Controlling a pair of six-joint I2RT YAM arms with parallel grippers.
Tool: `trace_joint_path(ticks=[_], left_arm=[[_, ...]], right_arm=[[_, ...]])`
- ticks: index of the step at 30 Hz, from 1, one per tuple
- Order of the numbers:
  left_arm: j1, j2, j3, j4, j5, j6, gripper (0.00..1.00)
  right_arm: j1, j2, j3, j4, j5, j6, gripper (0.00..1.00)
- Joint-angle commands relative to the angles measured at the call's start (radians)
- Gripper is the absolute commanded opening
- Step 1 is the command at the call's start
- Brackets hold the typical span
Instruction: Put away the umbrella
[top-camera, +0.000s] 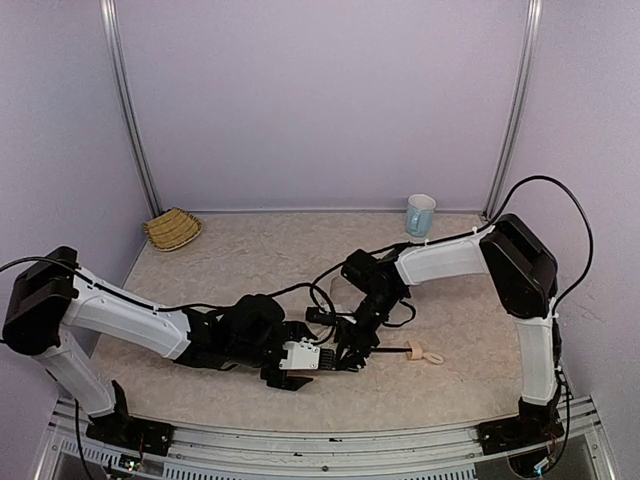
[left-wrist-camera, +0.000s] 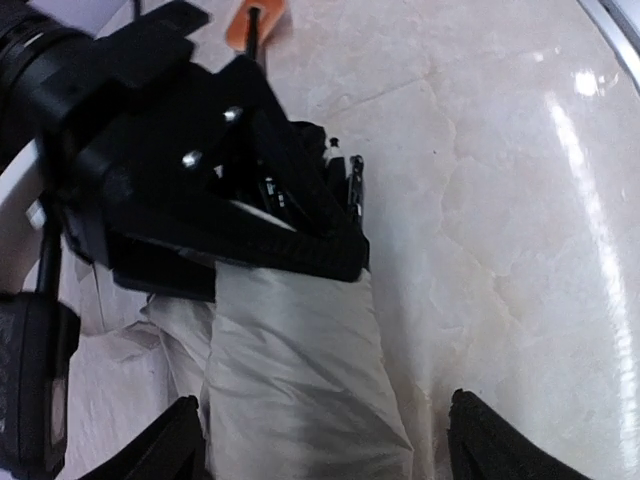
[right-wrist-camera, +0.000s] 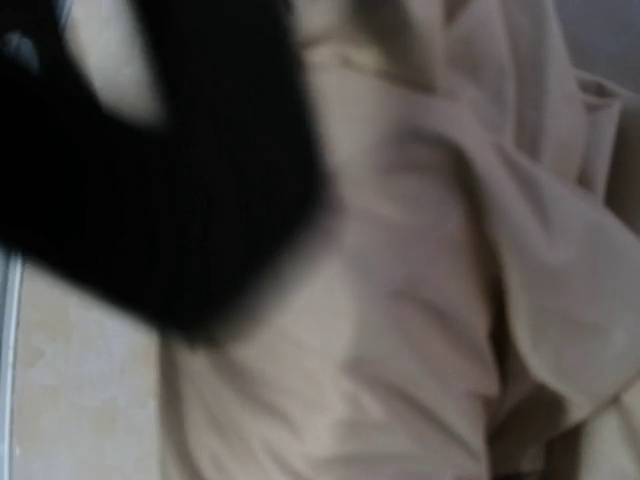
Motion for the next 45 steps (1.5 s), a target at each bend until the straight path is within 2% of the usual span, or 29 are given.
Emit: trace_joint_path(ticks=[1,6,9,14,20,24,26,33,38,42,45], left_arm=[[0.021,0.092,0.086,-0.114,0.001,0.027,0.77],[0.028,0.162,0.118,-0.161,-0.037,-0.002,0.76],[0.032,0.205,0.140,-0.198,-0.061,-0.013,0.57],[0.045,0.307,0.213,-0.291,-0.079,-0.045,0.55],[0.050,0.385,0.301,-0.442,0.021,-0.081,0.44],[0.059,0.419,0.344,-0.544,0.083,-0.124,0.41],[0.071,0.435,0.358,-0.579,0.119,-0.150,0.40],[0.111,0.490,0.426,-0.688,0.236,-0.214,0.39],[0.157,0.539,0.497,-0.786,0.374,-0.237,0.39],[0.178,0.574,0.550,-0.854,0.459,-0.234,0.39],[0.188,0.604,0.587,-0.900,0.493,-0.232,0.39]], right_arm=[[0.007,0.127,-0.044,-0.193,0.087,0.042,0.09],[-0.009,0.126,-0.027,-0.173,0.071,0.031,0.11],[-0.010,0.121,-0.019,-0.161,0.069,0.024,0.13],[-0.015,0.080,-0.030,-0.113,0.056,0.027,0.20],[-0.046,-0.024,-0.085,0.009,0.093,0.091,0.47],[-0.083,-0.181,-0.172,0.154,0.106,0.141,0.63],[-0.087,-0.267,-0.237,0.231,0.149,0.158,0.68],[-0.088,-0.568,-0.442,0.446,0.286,0.167,0.71],[-0.055,-0.812,-0.609,0.624,0.452,0.177,0.70],[0.071,-0.967,-0.777,0.796,0.631,0.069,0.70],[0.213,-0.961,-0.830,0.868,0.772,-0.021,0.70]])
